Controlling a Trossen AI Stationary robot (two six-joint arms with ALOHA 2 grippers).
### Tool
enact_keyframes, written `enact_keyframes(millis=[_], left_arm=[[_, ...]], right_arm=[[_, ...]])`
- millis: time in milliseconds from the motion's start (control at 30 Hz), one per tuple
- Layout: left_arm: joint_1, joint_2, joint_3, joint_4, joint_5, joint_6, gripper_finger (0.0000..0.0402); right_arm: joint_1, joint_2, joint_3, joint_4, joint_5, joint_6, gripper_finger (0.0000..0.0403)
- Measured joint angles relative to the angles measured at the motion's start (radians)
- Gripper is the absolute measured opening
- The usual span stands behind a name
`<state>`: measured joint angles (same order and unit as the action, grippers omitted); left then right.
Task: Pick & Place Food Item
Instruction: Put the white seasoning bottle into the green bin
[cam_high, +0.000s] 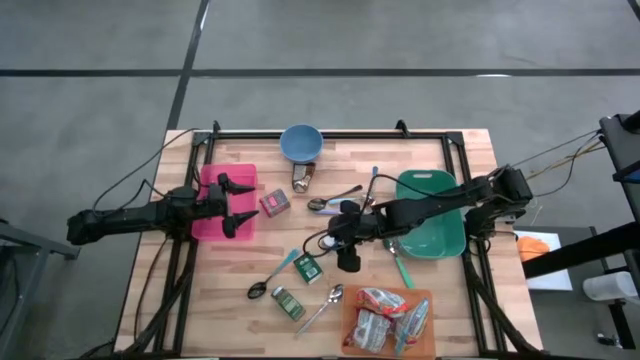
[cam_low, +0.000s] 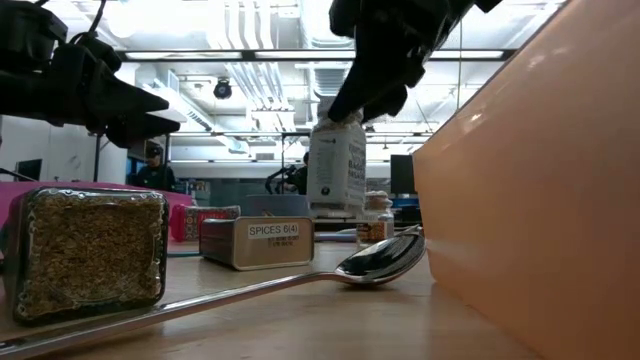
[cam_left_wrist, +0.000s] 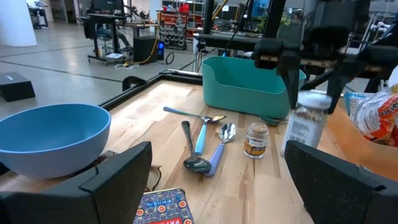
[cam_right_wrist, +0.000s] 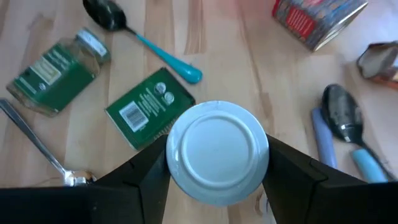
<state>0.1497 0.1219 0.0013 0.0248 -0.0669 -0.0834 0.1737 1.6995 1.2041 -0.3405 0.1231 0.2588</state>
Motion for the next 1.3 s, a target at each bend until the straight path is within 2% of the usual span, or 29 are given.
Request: enact_keyframes(millis=[233,600,800,1033,1167,1300], left_arm=[[0.0,0.0,0.0,0.0,0.0,0.0,0.0372],[0.0,0.0,0.0,0.0,0.0,0.0,0.0372],[0.0,0.0,0.0,0.0,0.0,0.0,0.0372],[0.0,0.0,0.0,0.0,0.0,0.0,0.0372],[0.0,0.0,0.0,0.0,0.0,0.0,0.0372],[0.0,0.0,0.0,0.0,0.0,0.0,0.0372]], right_arm=[[0.004,-0.104,0.0,-0.055,0.075,0.057,0.0201],[0.029,-0.319,-0.001,-0.368,0.232,0.258,0.0201],[0.05,-0.444,-0.001,-0.595,0.318,0.461,0.0201],[0.05,-0.534,-0.012,-0.854,0.328,0.707,0.0201],[0.05,-0.567,-0.029,-0.948,0.336,0.825,0.0201],[0.048,-0.597,-0.072,-0.996,0.4,0.957,0.0201]])
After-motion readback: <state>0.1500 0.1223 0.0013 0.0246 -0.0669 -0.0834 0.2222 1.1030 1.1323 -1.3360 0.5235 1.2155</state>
